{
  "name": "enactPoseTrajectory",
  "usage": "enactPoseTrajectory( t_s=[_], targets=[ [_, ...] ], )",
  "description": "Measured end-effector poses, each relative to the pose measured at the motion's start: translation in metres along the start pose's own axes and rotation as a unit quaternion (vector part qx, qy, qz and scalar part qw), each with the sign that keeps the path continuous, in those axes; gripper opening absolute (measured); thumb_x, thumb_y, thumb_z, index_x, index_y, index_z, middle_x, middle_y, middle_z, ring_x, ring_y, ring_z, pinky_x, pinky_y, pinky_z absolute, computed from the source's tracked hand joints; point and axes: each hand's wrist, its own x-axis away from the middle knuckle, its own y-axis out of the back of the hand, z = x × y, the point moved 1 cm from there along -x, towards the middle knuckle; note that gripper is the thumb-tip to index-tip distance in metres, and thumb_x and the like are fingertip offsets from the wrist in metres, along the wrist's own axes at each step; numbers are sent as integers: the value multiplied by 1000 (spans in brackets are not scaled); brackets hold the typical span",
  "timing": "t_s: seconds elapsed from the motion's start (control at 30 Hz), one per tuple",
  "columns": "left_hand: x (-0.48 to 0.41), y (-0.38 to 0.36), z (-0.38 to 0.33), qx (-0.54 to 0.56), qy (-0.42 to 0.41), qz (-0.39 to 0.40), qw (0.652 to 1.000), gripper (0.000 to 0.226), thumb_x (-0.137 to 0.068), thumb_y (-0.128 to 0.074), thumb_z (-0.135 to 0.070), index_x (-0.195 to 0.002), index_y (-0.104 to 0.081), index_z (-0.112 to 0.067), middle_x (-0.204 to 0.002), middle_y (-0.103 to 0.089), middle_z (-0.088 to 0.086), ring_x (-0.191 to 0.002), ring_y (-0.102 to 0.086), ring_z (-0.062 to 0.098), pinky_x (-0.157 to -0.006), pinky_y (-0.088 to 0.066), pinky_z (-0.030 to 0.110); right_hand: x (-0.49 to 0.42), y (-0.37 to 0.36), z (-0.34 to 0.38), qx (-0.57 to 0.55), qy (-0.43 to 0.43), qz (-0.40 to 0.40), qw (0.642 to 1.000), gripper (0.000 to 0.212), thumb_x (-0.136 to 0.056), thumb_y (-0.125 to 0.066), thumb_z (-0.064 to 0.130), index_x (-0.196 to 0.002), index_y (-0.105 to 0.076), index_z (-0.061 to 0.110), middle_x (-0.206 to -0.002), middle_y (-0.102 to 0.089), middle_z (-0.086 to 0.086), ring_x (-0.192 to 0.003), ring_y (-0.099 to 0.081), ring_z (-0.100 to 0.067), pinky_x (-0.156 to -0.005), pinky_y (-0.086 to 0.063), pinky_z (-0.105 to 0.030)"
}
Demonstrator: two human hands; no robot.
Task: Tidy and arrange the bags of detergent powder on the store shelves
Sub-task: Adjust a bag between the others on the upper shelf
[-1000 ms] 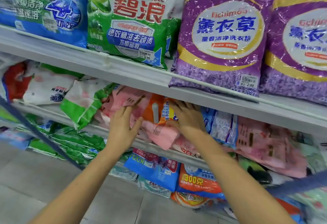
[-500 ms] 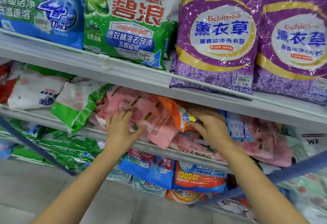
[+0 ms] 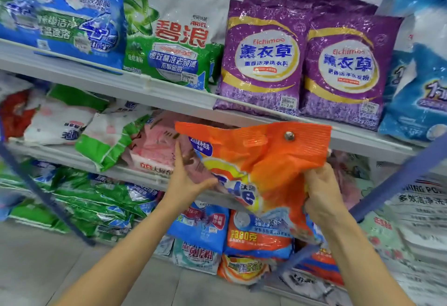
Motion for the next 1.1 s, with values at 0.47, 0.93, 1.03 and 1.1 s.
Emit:
enactPoseTrajectory(
  t_s=[0.47,0.93,1.03,1.1],
  targets=[
    [119,13,-22,269,97,-57,956,70,-57,-83,-46,-113,-58,-13,-110,-68,11,-97,-67,26,-81,-55,41,29,-35,32,-249,-173,45,952,50,-30,-88,43,-68,-73,14,-76,-73,-5,-74,-69,-17,-63,-57,-27],
    [169,219,-73,176,-55,-385,904,12,-80,-69,-4,-77,-63,-13,-61,-70,-8,-53,-67,8,-47,-51,18,5,-229,58,-275,-145,201,929,60,-97,-36,17,-46,-67,16,-52,-63,1,-45,-59,-6,-44,-48,-15],
    [177,277,-72,151,-64,-425,890,11,-76,-74,-10,-77,-64,-13,-65,-72,-4,-57,-69,12,-48,-52,20,-3,-287,52,-274,-136,221,926,23,-67,-72,41,-56,-70,21,-63,-66,1,-56,-62,-6,-53,-52,-18],
    [179,319,-70,140,-68,-440,884,13,-74,-76,-15,-82,-66,-12,-71,-73,3,-61,-71,19,-52,-55,27,-10,-330,46,-282,-141,241,918,30,-51,-77,46,-64,-69,20,-69,-66,0,-62,-63,-8,-56,-53,-19]
  ],
)
